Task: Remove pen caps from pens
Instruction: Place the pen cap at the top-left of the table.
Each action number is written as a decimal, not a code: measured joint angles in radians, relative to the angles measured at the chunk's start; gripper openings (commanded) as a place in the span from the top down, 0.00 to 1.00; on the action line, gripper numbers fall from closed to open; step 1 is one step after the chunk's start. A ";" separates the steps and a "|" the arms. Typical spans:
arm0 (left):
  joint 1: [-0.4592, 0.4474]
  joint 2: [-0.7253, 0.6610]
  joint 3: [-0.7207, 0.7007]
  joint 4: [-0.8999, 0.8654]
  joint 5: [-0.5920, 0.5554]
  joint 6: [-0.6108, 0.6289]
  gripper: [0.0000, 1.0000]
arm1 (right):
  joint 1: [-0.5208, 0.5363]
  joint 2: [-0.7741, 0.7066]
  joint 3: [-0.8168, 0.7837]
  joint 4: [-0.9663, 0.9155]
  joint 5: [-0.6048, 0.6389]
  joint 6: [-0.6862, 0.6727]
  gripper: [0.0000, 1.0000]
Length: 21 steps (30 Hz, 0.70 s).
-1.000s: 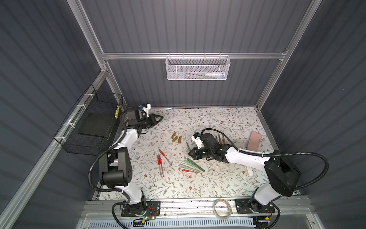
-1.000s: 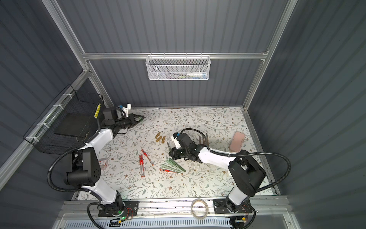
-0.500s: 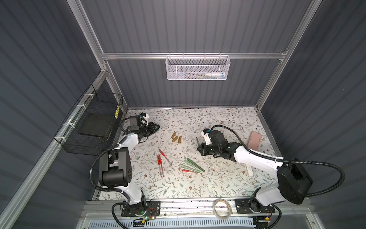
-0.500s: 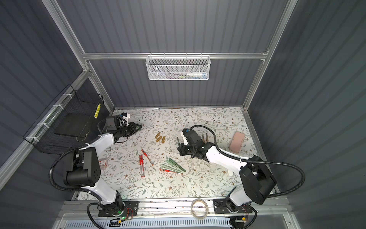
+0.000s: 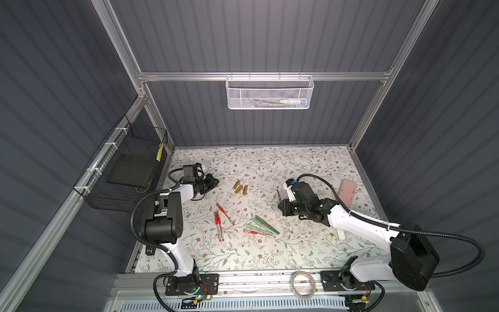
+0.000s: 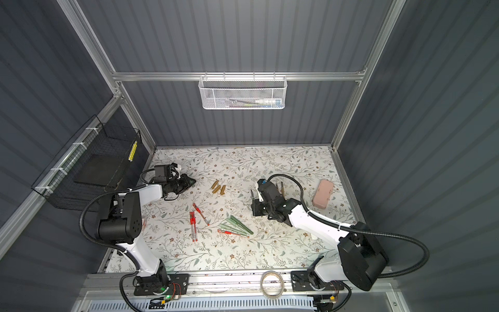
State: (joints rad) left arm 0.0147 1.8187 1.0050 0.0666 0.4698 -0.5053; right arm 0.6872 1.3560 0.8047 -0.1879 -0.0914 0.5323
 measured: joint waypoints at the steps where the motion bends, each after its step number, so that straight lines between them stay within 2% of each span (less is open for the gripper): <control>1: -0.001 0.010 0.000 0.000 -0.003 0.000 1.00 | -0.001 -0.006 -0.006 0.000 0.002 0.000 1.00; 9: -0.016 0.080 0.000 -0.003 -0.015 -0.004 0.95 | -0.002 -0.027 -0.021 -0.002 0.013 -0.001 1.00; 17: -0.043 0.086 0.000 0.002 -0.034 0.000 0.77 | -0.004 -0.052 -0.026 -0.022 0.018 -0.002 1.00; 21: -0.055 0.080 -0.003 0.010 -0.051 0.001 0.73 | -0.008 -0.070 -0.026 -0.025 0.029 -0.005 1.00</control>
State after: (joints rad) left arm -0.0399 1.8992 1.0019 0.0761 0.4187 -0.5045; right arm 0.6796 1.2858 0.7784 -0.2131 -0.0624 0.5278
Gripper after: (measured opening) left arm 0.254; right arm 0.133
